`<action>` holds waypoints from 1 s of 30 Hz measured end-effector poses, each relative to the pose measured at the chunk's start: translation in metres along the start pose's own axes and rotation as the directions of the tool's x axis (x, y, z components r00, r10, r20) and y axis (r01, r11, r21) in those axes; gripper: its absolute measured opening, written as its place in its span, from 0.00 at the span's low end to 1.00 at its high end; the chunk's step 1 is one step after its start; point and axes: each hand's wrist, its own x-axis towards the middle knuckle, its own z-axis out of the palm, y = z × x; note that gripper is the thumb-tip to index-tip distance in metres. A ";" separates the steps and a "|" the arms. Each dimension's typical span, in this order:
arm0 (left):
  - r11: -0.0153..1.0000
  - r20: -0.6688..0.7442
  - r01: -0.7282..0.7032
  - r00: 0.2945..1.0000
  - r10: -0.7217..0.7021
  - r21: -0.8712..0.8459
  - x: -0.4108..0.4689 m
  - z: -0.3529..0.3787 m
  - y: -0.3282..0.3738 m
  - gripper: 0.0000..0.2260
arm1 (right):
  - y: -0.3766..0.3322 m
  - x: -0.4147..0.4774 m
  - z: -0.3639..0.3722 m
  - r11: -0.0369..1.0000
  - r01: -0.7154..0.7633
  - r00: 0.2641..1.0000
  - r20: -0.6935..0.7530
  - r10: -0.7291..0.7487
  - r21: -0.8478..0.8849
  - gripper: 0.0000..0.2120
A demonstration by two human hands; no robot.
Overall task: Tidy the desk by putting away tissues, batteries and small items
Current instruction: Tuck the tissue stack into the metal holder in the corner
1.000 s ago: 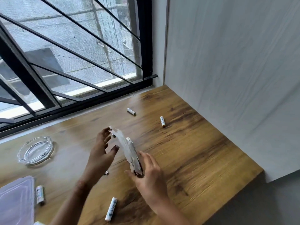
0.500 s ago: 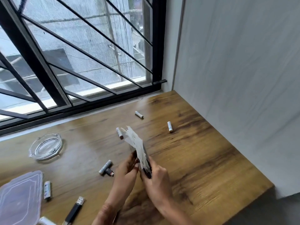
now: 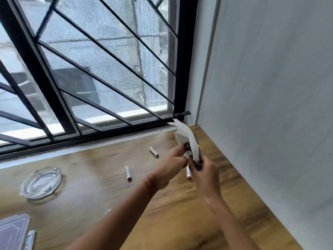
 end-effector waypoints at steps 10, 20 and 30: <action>0.999 0.096 0.039 0.995 -0.036 -0.030 0.113 0.029 0.003 0.22 | 0.068 0.110 -0.004 0.999 -0.016 1.000 -0.007 0.015 -0.051 0.14; 0.990 0.045 0.123 0.992 -0.120 -0.074 0.172 0.033 -0.036 0.23 | 0.119 0.145 0.019 0.993 -0.082 0.996 0.022 0.085 -0.089 0.17; 0.993 0.065 0.102 0.993 -0.098 -0.064 0.181 0.032 -0.043 0.22 | 0.125 0.151 0.023 0.990 -0.112 0.993 -0.049 0.108 -0.084 0.14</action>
